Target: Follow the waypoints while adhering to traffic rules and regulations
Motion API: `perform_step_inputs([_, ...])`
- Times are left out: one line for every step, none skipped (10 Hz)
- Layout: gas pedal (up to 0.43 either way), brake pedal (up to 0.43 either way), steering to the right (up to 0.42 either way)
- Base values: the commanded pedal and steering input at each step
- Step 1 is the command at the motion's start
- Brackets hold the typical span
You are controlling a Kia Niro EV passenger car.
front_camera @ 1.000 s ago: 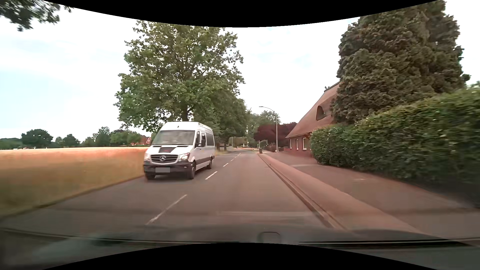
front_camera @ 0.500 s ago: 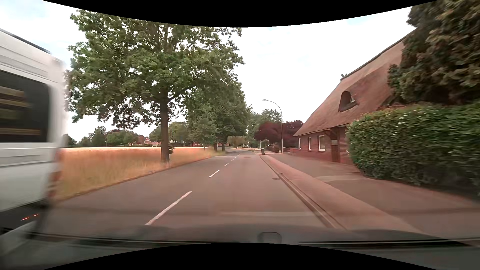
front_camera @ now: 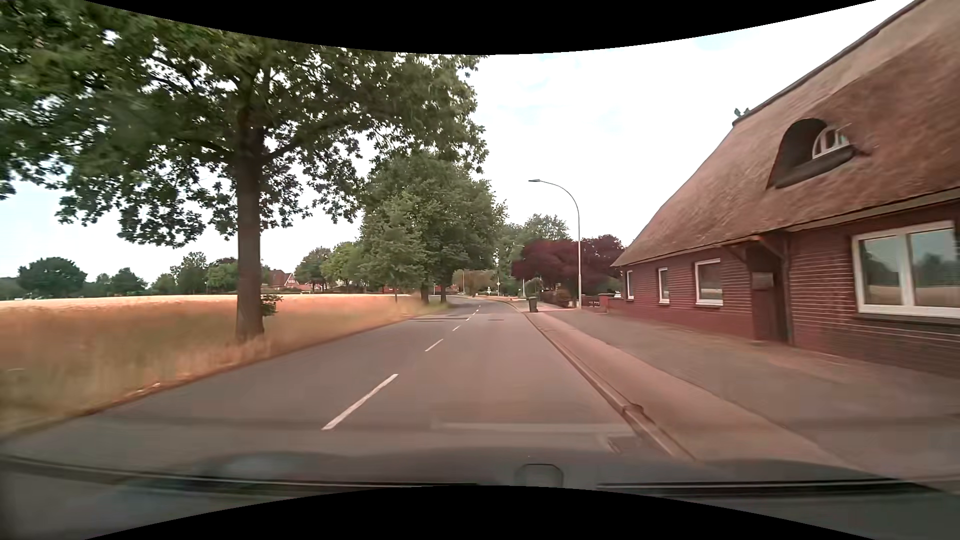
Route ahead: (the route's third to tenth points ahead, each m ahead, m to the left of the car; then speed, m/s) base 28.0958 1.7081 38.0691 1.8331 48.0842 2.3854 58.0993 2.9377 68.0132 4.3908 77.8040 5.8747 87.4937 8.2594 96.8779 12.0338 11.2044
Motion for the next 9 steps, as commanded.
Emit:
perform_step_inputs([0.130, 0.000, -0.006])
perform_step_inputs([0.130, 0.000, -0.006])
perform_step_inputs([0.130, 0.000, -0.006])
perform_step_inputs([0.130, 0.000, -0.005])
perform_step_inputs([0.130, 0.000, -0.003])
perform_step_inputs([0.130, 0.000, -0.003])
perform_step_inputs([0.130, 0.000, -0.003])
perform_step_inputs([0.138, 0.000, -0.003])
perform_step_inputs([0.138, 0.000, -0.003])
